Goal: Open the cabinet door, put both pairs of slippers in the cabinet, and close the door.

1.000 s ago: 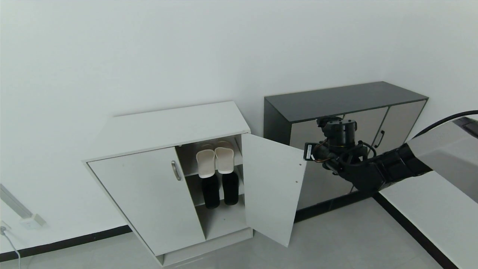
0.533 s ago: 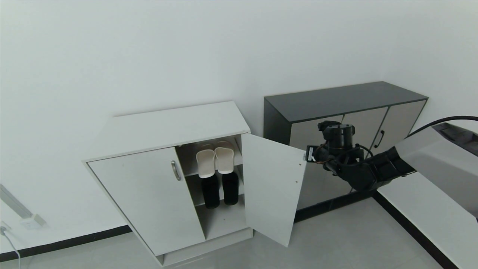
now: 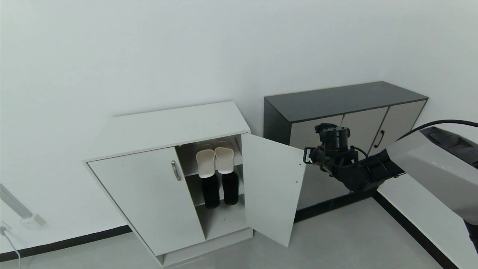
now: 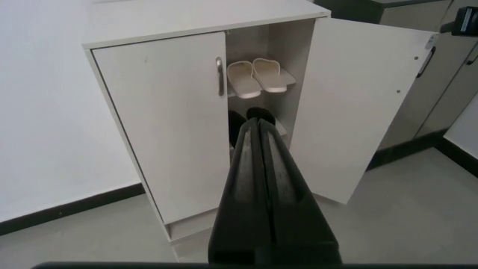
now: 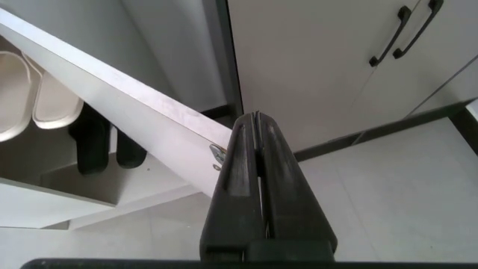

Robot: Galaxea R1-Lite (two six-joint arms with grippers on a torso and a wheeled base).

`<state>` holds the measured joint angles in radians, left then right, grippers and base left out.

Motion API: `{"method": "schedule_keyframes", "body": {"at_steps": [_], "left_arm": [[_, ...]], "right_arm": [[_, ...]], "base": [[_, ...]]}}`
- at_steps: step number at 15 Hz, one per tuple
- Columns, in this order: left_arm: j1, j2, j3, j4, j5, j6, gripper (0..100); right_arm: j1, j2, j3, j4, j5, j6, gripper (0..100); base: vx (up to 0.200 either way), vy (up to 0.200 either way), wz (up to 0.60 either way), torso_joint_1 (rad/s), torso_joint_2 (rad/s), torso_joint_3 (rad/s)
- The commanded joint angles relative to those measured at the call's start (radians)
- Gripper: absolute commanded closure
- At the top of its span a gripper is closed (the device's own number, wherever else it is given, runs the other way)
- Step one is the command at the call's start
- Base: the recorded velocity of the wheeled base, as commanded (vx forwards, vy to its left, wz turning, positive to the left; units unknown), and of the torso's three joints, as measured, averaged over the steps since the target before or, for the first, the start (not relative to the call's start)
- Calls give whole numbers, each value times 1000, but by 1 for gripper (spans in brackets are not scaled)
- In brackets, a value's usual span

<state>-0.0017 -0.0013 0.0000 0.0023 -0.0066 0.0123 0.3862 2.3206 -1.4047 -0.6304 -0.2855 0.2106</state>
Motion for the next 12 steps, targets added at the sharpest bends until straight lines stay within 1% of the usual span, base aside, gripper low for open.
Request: {"method": "schedule_keyframes", "body": {"at_steps": [1, 5, 6, 10, 12], "left_arm": [[0, 1, 0, 1, 0, 0, 100], [0, 1, 0, -1, 0, 0, 100], [0, 1, 0, -1, 0, 0, 100], [0, 1, 0, -1, 0, -2, 100], [0, 1, 0, -1, 0, 0, 100]], "right_arm": [[2, 5, -2, 0, 0, 1, 100], [11, -3, 9, 0, 0, 1, 100], [26, -18, 32, 0, 0, 1, 100], [115, -93, 133, -3, -1, 3, 100], [191, -153, 216, -12, -1, 3, 100]], "base": [[0, 0, 0, 0, 0, 0], [0, 0, 0, 0, 0, 0], [0, 0, 0, 0, 0, 0], [0, 0, 0, 0, 0, 0], [0, 0, 0, 0, 0, 0]]}}
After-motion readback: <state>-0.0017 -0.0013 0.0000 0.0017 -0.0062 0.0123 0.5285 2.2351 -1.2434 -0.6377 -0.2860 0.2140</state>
